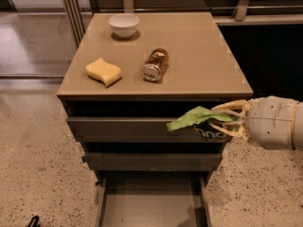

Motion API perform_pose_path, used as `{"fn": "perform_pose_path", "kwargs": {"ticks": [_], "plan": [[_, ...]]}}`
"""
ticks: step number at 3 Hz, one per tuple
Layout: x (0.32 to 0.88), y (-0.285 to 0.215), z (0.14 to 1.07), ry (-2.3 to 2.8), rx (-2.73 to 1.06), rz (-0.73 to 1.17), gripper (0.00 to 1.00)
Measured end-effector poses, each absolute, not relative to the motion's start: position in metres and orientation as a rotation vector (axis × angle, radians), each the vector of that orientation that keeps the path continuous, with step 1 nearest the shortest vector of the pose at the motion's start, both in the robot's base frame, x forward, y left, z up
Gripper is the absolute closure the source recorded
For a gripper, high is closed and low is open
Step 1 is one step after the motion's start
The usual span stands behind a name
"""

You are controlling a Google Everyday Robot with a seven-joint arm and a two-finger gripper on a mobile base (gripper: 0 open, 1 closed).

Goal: Pick green rice chip bag from bottom drawer and place on counter

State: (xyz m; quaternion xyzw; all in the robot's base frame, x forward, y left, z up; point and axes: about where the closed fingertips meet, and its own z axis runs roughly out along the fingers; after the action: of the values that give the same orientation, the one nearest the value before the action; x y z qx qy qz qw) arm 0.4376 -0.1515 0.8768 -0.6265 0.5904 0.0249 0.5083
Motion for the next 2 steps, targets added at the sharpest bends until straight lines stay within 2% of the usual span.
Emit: {"fn": "perform_pose_path", "kwargs": {"ticks": [2], "plan": [[0.462, -0.160, 0.961, 1.294, -1.519, -0.080, 1.00]]}}
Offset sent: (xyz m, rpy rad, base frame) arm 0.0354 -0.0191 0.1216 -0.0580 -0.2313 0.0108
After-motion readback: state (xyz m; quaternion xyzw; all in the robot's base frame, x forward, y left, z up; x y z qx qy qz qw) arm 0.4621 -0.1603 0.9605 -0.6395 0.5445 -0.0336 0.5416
